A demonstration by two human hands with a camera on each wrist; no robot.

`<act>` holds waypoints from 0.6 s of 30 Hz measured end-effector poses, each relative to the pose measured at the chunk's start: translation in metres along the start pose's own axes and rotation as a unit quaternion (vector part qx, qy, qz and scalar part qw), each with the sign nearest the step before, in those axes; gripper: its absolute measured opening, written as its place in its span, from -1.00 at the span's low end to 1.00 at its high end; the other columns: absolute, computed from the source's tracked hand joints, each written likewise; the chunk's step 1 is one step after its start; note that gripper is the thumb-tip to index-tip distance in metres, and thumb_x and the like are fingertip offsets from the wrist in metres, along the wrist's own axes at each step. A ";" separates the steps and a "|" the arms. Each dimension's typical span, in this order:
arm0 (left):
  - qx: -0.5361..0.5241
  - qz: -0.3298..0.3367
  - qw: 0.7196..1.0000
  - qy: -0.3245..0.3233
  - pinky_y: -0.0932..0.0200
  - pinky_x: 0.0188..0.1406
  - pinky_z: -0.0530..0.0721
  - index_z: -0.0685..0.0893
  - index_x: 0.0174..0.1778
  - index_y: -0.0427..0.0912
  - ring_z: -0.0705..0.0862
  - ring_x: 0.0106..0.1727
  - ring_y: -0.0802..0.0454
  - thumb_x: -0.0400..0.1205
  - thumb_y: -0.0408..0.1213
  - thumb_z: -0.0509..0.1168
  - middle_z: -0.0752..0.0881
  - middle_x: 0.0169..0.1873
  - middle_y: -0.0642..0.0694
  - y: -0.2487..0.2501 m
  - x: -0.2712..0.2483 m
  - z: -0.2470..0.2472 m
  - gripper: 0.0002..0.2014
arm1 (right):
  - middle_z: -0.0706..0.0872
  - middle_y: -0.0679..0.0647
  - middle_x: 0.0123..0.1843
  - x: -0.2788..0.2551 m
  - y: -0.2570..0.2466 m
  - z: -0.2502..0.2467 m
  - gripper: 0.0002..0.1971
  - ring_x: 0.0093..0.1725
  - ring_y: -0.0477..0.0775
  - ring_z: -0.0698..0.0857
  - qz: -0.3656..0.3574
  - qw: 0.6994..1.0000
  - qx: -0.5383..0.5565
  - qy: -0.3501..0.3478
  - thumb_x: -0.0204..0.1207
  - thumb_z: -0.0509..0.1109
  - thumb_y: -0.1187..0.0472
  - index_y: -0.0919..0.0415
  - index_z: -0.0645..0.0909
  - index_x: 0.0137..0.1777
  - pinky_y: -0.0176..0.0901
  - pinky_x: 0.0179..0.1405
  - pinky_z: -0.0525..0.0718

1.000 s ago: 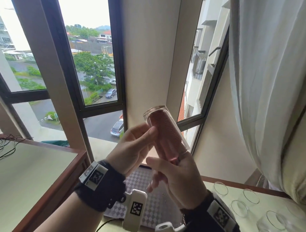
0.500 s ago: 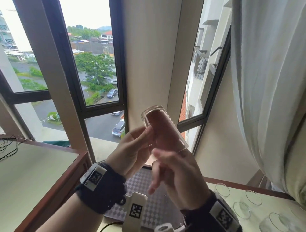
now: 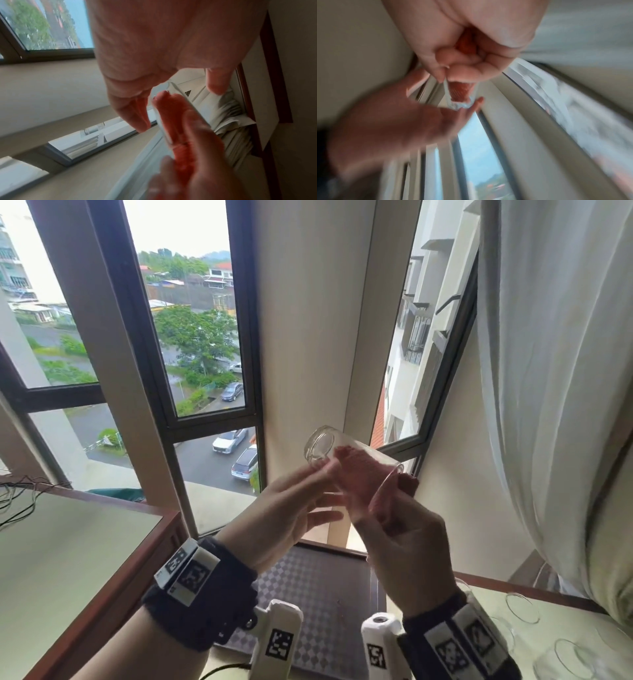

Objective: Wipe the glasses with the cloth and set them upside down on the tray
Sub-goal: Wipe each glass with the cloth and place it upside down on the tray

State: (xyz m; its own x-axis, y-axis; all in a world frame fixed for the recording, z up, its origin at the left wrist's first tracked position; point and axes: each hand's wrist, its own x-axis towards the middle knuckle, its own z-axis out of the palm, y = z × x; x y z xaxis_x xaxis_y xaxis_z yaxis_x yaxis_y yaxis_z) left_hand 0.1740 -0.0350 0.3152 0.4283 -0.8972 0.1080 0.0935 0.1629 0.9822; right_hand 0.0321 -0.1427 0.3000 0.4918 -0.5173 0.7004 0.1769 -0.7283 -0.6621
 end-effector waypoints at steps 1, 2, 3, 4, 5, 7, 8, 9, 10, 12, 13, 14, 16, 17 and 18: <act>-0.012 -0.011 1.000 0.009 -0.25 0.49 0.66 0.77 0.24 -0.23 0.77 0.26 -0.23 0.64 0.23 0.34 0.82 0.19 -0.29 0.005 0.001 0.005 -0.43 | 0.60 -0.29 -0.48 -0.002 0.004 -0.001 -0.73 -0.62 -0.31 0.42 -0.073 0.995 -0.062 -0.015 0.47 0.63 0.19 0.15 0.64 -0.38 -0.66 -0.44 0.38; -0.020 -0.019 0.999 0.027 -0.20 0.45 0.69 0.78 0.21 -0.25 0.78 0.23 -0.24 0.55 0.34 0.35 0.82 0.16 -0.36 0.010 0.002 0.009 -0.32 | 0.64 -0.23 -0.43 -0.006 0.009 -0.001 -0.74 -0.57 -0.35 0.36 -0.129 0.983 -0.124 -0.031 0.43 0.66 0.22 0.18 0.65 -0.38 -0.72 -0.37 0.34; -0.022 -0.019 0.999 0.044 -0.19 0.42 0.72 0.78 0.24 -0.30 0.80 0.22 -0.26 0.50 0.39 0.37 0.81 0.18 -0.44 0.013 0.003 0.012 -0.24 | 0.66 -0.13 -0.41 -0.010 0.015 0.000 -0.74 -0.52 -0.35 0.34 -0.164 0.969 -0.176 -0.056 0.41 0.69 0.23 0.17 0.64 -0.37 -0.71 -0.32 0.33; -0.012 -0.010 0.998 0.056 -0.23 0.41 0.74 0.77 0.24 -0.38 0.81 0.19 -0.29 0.51 0.36 0.43 0.79 0.18 -0.51 0.014 0.005 0.013 -0.21 | 0.68 -0.07 -0.38 -0.014 0.020 0.002 -0.76 -0.50 -0.29 0.40 -0.179 0.958 -0.209 -0.085 0.42 0.68 0.21 0.16 0.65 -0.31 -0.64 -0.33 0.41; 0.006 0.005 0.998 0.062 -0.34 0.42 0.74 0.78 0.20 -0.43 0.81 0.16 -0.35 0.52 0.31 0.50 0.78 0.15 -0.57 0.015 0.006 0.015 -0.24 | 0.70 -0.05 -0.33 -0.019 0.022 0.005 -0.83 -0.47 -0.21 0.49 -0.177 0.951 -0.228 -0.110 0.46 0.63 0.19 0.14 0.66 -0.19 -0.51 -0.35 0.53; 0.041 0.038 0.996 0.075 -0.62 0.36 0.66 0.82 0.02 -0.40 0.83 0.09 -0.44 0.46 0.22 0.61 0.79 0.05 -0.60 0.014 0.005 0.016 -0.35 | 0.72 -0.03 -0.22 -0.024 0.019 0.011 -0.78 -0.39 -0.11 0.63 -0.143 0.954 -0.227 -0.135 0.56 0.50 0.12 0.08 0.61 0.15 -0.25 -0.34 0.73; 0.047 0.051 0.995 0.077 -0.71 0.32 0.61 0.82 -0.02 -0.38 0.82 0.05 -0.43 0.42 0.19 0.65 0.79 0.03 -0.61 0.013 0.004 0.016 -0.38 | 0.73 -0.03 -0.20 -0.027 0.017 0.013 -0.72 -0.36 -0.10 0.66 -0.126 0.960 -0.207 -0.140 0.59 0.46 0.10 0.05 0.56 0.26 -0.20 -0.30 0.77; 0.043 0.058 0.995 0.065 -0.74 0.30 0.57 0.80 -0.02 -0.41 0.79 0.04 -0.41 0.41 0.17 0.69 0.76 0.04 -0.65 0.011 0.003 0.015 -0.37 | 0.75 -0.04 -0.20 -0.027 0.012 0.013 -0.69 -0.35 -0.12 0.70 -0.110 0.968 -0.179 -0.137 0.59 0.45 0.11 0.03 0.56 0.31 -0.23 -0.27 0.79; 0.030 0.060 0.997 0.040 -0.74 0.31 0.55 0.77 0.04 -0.47 0.76 0.06 -0.41 0.41 0.15 0.72 0.73 0.09 -0.70 0.009 0.001 0.015 -0.32 | 0.77 -0.06 -0.21 -0.027 0.007 0.012 -0.68 -0.35 -0.16 0.73 -0.092 0.977 -0.143 -0.125 0.57 0.47 0.13 -0.02 0.58 0.31 -0.27 -0.25 0.80; -0.022 0.055 0.998 -0.023 -0.68 0.40 0.55 0.66 0.24 -0.61 0.71 0.19 -0.46 0.45 0.09 0.71 0.63 0.22 -0.79 0.007 -0.002 0.012 -0.19 | 0.78 -0.09 -0.28 -0.026 -0.007 0.005 -0.66 -0.38 -0.13 0.76 -0.016 0.994 -0.035 -0.101 0.49 0.54 0.21 -0.09 0.63 0.21 -0.22 -0.32 0.80; -0.051 0.051 0.996 -0.047 -0.60 0.43 0.58 0.59 0.34 -0.66 0.68 0.27 -0.48 0.47 0.05 0.70 0.58 0.30 -0.81 0.007 -0.003 0.010 -0.14 | 0.76 -0.05 -0.32 -0.024 -0.014 0.003 -0.64 -0.41 -0.07 0.75 0.038 0.991 0.052 -0.115 0.46 0.57 0.29 -0.13 0.65 0.16 -0.12 -0.37 0.80; -0.075 0.050 0.994 -0.067 -0.52 0.45 0.61 0.53 0.41 -0.68 0.65 0.33 -0.49 0.48 0.02 0.70 0.55 0.35 -0.82 0.005 -0.004 0.008 -0.10 | 0.71 0.04 -0.35 -0.023 -0.020 0.000 -0.59 -0.45 -0.01 0.71 0.089 0.972 0.161 -0.147 0.45 0.57 0.38 -0.16 0.69 0.12 -0.04 -0.42 0.80; -0.105 0.051 0.990 -0.084 -0.44 0.45 0.65 0.49 0.47 -0.67 0.65 0.37 -0.48 0.47 -0.02 0.71 0.57 0.39 -0.75 0.000 -0.003 0.007 -0.08 | 0.53 0.21 -0.41 -0.023 -0.026 -0.004 -0.60 -0.50 0.07 0.60 0.142 0.914 0.327 -0.194 0.44 0.55 0.42 -0.10 0.73 0.10 0.07 -0.49 0.77; -0.106 0.048 0.990 -0.073 -0.43 0.46 0.66 0.51 0.46 -0.67 0.66 0.37 -0.47 0.46 -0.01 0.72 0.60 0.36 -0.72 -0.004 -0.002 0.009 -0.07 | 0.52 0.19 -0.43 -0.023 -0.026 -0.005 -0.62 -0.53 0.06 0.58 0.153 0.897 0.359 -0.207 0.44 0.55 0.38 -0.09 0.73 0.14 0.10 -0.50 0.76; -0.100 0.041 0.993 -0.049 -0.42 0.45 0.68 0.54 0.42 -0.67 0.68 0.34 -0.46 0.44 0.02 0.73 0.63 0.32 -0.70 -0.008 -0.002 0.011 -0.07 | 0.55 0.16 -0.44 -0.024 -0.023 -0.006 -0.60 -0.56 0.06 0.59 0.165 0.894 0.359 -0.212 0.47 0.55 0.36 -0.14 0.72 0.17 0.11 -0.51 0.76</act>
State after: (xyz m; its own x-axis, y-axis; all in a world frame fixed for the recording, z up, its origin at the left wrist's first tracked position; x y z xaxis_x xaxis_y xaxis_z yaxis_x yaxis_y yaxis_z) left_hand 0.1629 -0.0387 0.3092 0.3533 -0.9113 0.2113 0.2419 0.3072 0.9204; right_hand 0.0111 -0.1163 0.2999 0.8705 -0.3230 0.3715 0.3886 -0.0121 -0.9213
